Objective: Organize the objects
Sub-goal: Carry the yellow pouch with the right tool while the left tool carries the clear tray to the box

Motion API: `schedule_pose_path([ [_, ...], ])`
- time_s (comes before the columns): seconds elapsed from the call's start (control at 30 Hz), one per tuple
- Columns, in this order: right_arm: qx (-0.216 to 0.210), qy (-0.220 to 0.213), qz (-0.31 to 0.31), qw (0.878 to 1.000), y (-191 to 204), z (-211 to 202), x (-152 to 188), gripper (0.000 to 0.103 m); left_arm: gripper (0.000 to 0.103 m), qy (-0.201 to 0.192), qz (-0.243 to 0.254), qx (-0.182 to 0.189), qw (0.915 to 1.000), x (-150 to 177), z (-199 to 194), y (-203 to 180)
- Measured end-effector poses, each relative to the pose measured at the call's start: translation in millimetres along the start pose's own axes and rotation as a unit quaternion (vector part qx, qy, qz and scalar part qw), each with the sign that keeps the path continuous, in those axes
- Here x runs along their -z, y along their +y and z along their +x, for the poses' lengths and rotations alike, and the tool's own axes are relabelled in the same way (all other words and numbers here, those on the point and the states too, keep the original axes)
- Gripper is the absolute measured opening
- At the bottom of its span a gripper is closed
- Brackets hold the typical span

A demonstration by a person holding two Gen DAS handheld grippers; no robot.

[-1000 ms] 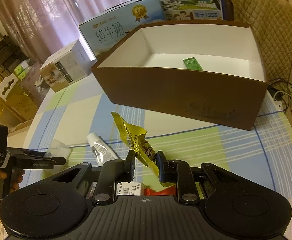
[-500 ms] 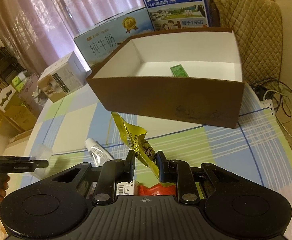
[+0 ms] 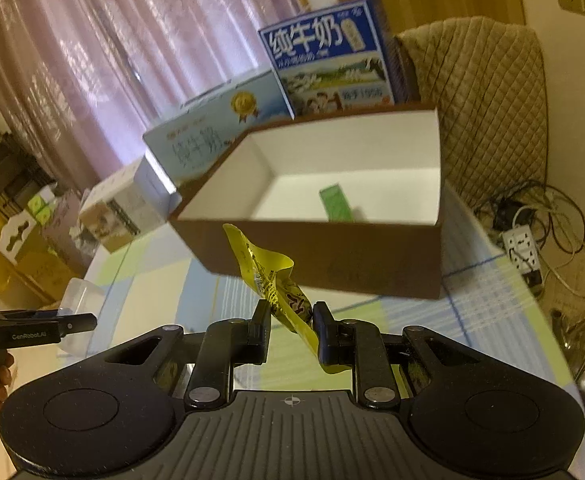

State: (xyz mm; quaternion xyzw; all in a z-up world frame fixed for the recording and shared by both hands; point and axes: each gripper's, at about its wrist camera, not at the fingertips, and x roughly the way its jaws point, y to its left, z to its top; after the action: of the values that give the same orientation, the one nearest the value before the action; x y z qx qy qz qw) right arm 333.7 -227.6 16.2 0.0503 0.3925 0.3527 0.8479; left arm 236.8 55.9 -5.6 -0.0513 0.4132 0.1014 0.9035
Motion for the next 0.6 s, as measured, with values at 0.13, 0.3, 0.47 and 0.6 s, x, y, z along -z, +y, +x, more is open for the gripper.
schedule_pose_path([
  [0.13, 0.0, -0.015, 0.0, 1.0, -8, -7, -12, 0.019, 0.053, -0.011, 0.013, 0.009, 0.9998, -17, 1, -21],
  [0.3, 0.002, -0.028, 0.0, 1.0, -19, -10, -27, 0.019, 0.053, -0.02, 0.024, 0.02, 0.9993, -36, 7, -42],
  [0.47, 0.007, -0.04, 0.005, 0.999, -31, -8, -43, 0.019, 0.053, -0.029, 0.032, 0.025, 0.9988, -58, 16, -59],
  [0.6, 0.011, -0.048, 0.012, 0.999, -40, -1, -59, 0.019, 0.053, -0.03, 0.042, 0.025, 0.9983, -76, 28, -72],
])
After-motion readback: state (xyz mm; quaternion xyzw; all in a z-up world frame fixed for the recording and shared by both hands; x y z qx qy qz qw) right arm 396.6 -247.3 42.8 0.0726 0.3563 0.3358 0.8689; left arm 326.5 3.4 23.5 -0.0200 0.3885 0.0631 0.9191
